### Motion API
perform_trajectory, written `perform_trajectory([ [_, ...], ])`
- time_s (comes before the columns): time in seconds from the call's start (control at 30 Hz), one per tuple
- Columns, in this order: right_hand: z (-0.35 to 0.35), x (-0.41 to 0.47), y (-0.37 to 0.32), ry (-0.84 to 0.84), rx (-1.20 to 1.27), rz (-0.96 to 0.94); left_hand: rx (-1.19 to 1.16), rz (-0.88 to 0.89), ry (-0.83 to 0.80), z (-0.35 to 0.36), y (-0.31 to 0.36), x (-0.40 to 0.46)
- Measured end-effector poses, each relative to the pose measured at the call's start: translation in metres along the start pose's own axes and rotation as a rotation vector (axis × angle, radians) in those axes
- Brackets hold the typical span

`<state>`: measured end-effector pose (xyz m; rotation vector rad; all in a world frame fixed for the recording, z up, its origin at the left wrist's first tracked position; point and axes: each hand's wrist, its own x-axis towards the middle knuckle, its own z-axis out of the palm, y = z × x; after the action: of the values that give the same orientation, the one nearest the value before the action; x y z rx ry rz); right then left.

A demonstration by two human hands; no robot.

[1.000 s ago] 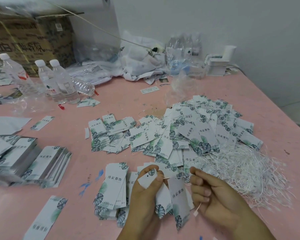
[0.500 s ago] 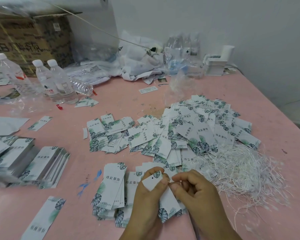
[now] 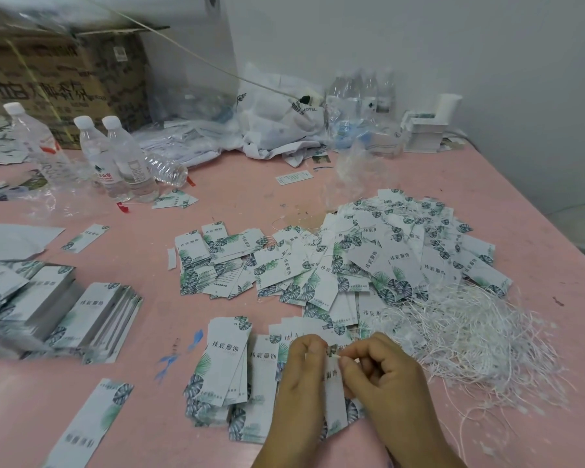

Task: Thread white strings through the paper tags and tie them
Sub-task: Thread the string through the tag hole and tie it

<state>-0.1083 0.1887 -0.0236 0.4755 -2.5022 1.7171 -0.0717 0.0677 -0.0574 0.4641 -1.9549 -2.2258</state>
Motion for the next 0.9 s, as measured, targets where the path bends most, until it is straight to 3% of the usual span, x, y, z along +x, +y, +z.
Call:
perform_trajectory([
  [0.6, 0.004, -0.001, -0.007, 0.059, -0.132, -0.051, -0.242, -0.067, -0.157, 0.003, 0.005, -0.002],
  [0.9, -0.002, 0.001, -0.009, 0.027, 0.045, 0.06, -0.371, 0.028, -0.154, 0.002, -0.001, 0.009],
])
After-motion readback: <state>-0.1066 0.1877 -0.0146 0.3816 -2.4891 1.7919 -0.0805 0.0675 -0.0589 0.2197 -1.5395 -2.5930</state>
